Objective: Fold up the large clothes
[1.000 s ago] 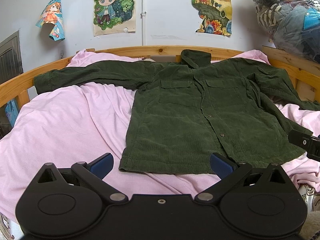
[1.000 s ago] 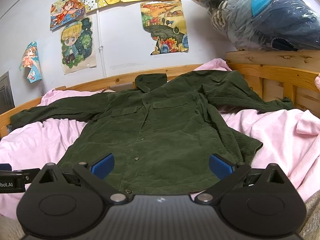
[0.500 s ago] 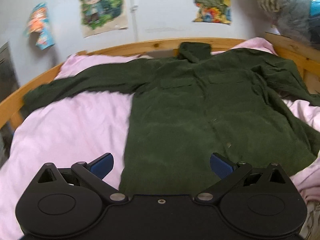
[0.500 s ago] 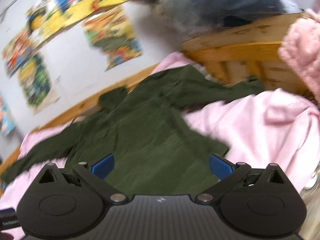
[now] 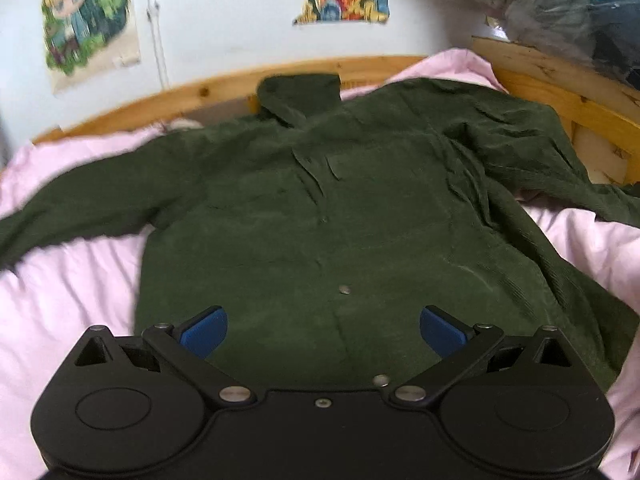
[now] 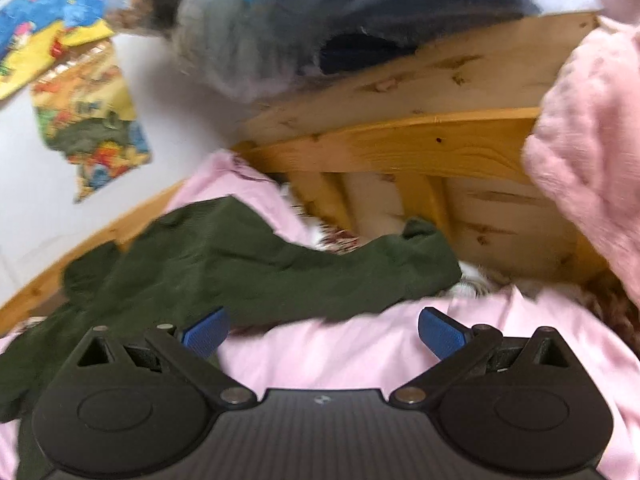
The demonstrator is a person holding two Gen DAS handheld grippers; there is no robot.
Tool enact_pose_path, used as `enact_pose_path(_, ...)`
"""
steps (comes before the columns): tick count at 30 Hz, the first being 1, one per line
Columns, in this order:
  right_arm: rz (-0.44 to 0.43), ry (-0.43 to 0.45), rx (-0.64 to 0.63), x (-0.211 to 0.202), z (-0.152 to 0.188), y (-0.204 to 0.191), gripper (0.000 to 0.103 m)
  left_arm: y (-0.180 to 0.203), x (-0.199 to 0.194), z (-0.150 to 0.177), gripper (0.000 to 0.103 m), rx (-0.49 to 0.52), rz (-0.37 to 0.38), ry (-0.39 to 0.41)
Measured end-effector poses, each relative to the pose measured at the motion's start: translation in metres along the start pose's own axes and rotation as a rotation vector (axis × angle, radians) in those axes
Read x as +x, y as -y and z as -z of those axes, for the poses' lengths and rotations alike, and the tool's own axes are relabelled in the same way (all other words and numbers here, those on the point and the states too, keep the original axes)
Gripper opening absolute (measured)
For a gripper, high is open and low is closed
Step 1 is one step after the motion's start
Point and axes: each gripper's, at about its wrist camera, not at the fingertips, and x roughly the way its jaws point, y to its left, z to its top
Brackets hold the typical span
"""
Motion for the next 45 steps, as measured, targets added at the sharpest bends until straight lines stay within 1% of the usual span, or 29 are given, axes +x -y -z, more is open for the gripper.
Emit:
enact_pose_path(2,0.036,-0.025,0.007,0.03,-0.006,0.001,0.103,0.002,0.015,0.002,0.102,-0.018,0.035,-0.027)
enact_pose_path(4,0.079,-0.063,0.048,0.059,-0.014,0.002,0.103,0.001,0.026,0.008,0.102,-0.003,0.066,-0.034)
enact_pose_path(8,0.189,-0.124,0.171,0.105,-0.024,0.01,0.102,-0.006,0.04,0.016,0.102,0.037,0.045,-0.043)
enact_pose_path(9,0.211,-0.14,0.213,0.115,-0.026,0.014,0.097,-0.009,0.043,0.017,0.102,0.041,0.041,-0.046)
enact_pose_path(11,0.238,-0.147,0.284,0.127,-0.025,0.02,0.092,-0.018,0.046,0.019,0.102,0.034,0.032,-0.059)
enact_pose_path(12,0.255,-0.136,0.312,0.131,-0.024,0.021,0.085,-0.022,0.047,0.02,0.102,0.027,0.029,-0.063)
enact_pose_path(13,0.266,-0.116,0.33,0.132,-0.023,0.022,0.075,-0.027,0.047,0.02,0.102,0.02,0.026,-0.068)
enact_pose_path(14,0.276,-0.095,0.34,0.131,-0.022,0.022,0.07,-0.03,0.047,0.02,0.102,0.016,0.021,-0.07)
enact_pose_path(15,0.292,-0.077,0.344,0.131,-0.021,0.021,0.053,-0.033,0.046,0.02,0.102,0.012,0.016,-0.069)
enact_pose_path(17,0.303,-0.058,0.334,0.13,-0.019,0.02,0.035,-0.039,0.043,0.021,0.102,0.0,0.004,-0.061)
enact_pose_path(18,0.298,-0.045,0.321,0.129,-0.017,0.018,0.028,-0.042,0.042,0.021,0.102,-0.008,0.001,-0.056)
enact_pose_path(19,0.297,-0.026,0.309,0.125,-0.017,0.017,0.025,-0.043,0.04,0.021,0.102,-0.015,0.001,-0.051)
enact_pose_path(20,0.294,-0.009,0.291,0.122,-0.017,0.014,0.019,-0.044,0.038,0.021,0.102,-0.022,0.002,-0.047)
enact_pose_path(23,0.278,0.059,0.193,0.107,-0.021,-0.001,0.009,-0.043,0.034,0.021,0.102,-0.03,0.01,-0.034)
enact_pose_path(26,0.223,0.168,0.055,0.082,-0.033,-0.026,0.008,-0.04,0.029,0.022,0.102,-0.017,0.022,-0.012)
enact_pose_path(30,0.119,0.348,-0.135,0.044,-0.053,-0.073,0.008,-0.038,0.024,0.02,0.102,-0.007,0.025,0.018)
enact_pose_path(32,0.038,0.44,-0.219,0.025,-0.061,-0.101,0.008,-0.04,0.023,0.019,0.102,-0.014,0.025,0.027)
enact_pose_path(33,-0.018,0.483,-0.267,0.016,-0.065,-0.117,0.008,-0.041,0.022,0.019,0.102,-0.016,0.025,0.029)
enact_pose_path(34,-0.062,0.517,-0.312,0.009,-0.066,-0.133,0.008,-0.043,0.022,0.018,0.102,-0.019,0.022,0.03)
enact_pose_path(36,-0.178,0.579,-0.428,-0.004,-0.064,-0.171,0.008,-0.047,0.022,0.019,0.102,-0.023,0.015,0.032)
enact_pose_path(38,-0.291,0.609,-0.533,-0.013,-0.056,-0.206,0.008,-0.053,0.023,0.02,0.102,-0.028,0.005,0.032)
enact_pose_path(40,-0.414,0.604,-0.622,-0.008,-0.04,-0.244,0.008,-0.059,0.023,0.022,0.102,-0.034,-0.007,0.028)
enact_pose_path(43,-0.554,0.559,-0.749,0.008,-0.003,-0.298,0.007,-0.069,0.024,0.026,0.102,-0.041,-0.023,0.021)
enact_pose_path(45,-0.624,0.492,-0.823,0.02,0.025,-0.33,0.008,-0.077,0.023,0.029,0.102,-0.04,-0.034,0.018)
